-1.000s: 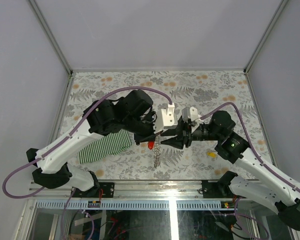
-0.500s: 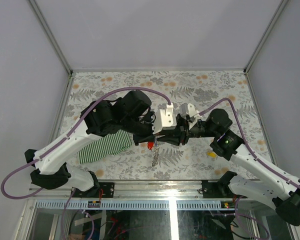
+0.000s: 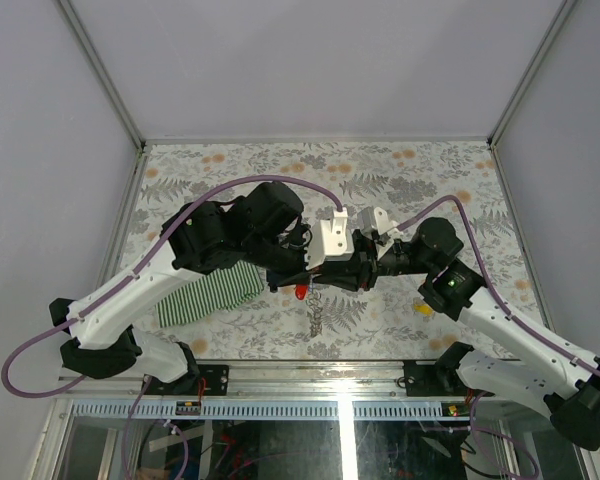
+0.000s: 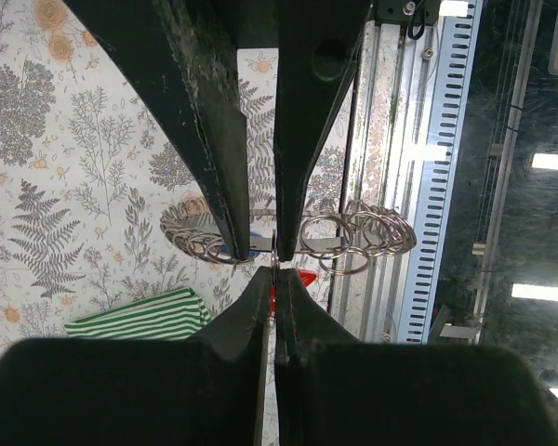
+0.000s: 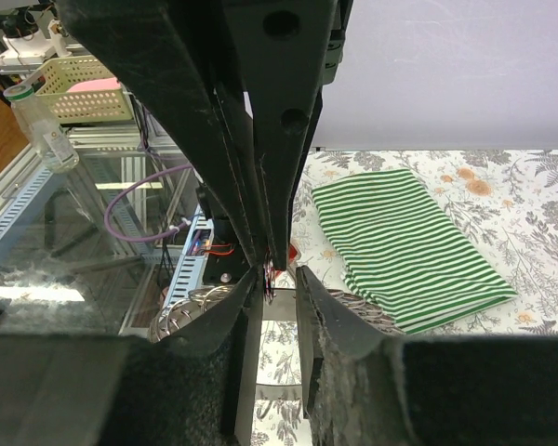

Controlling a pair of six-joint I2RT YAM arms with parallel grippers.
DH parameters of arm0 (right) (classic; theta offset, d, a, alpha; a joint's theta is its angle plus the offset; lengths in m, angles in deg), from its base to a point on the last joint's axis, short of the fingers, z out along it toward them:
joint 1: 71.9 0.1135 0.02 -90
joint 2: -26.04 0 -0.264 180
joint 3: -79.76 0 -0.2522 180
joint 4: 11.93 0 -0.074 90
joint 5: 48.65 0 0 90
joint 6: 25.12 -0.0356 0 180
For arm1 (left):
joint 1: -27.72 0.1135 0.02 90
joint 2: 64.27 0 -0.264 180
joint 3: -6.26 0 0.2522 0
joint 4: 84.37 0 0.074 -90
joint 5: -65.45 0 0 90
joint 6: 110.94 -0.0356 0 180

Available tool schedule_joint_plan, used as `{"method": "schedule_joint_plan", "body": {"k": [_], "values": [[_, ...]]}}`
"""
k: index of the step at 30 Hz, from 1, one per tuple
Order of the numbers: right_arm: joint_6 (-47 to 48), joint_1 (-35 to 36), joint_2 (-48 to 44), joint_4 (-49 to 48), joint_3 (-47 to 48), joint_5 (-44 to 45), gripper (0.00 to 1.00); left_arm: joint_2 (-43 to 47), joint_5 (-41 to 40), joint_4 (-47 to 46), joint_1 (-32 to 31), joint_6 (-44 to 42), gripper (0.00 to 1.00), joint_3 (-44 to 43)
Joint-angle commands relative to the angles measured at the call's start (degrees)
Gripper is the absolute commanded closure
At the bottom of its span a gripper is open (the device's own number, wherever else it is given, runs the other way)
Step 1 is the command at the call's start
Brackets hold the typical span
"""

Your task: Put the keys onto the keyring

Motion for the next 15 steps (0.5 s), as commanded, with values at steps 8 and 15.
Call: {"method": "schedule_joint_plan", "body": {"k": [8, 15], "values": [[-1.22, 0.32, 1.17, -4.5, 0.61, -0.32, 0.77, 1.32, 0.4, -2.77, -0.86, -0.03, 1.0, -0.48], [-1.75, 0.31, 1.56, -5.3, 0.44, -0.23, 0.81, 1.59, 0.23, -3.31, -0.92, 0.01, 1.0, -0.42]]}}
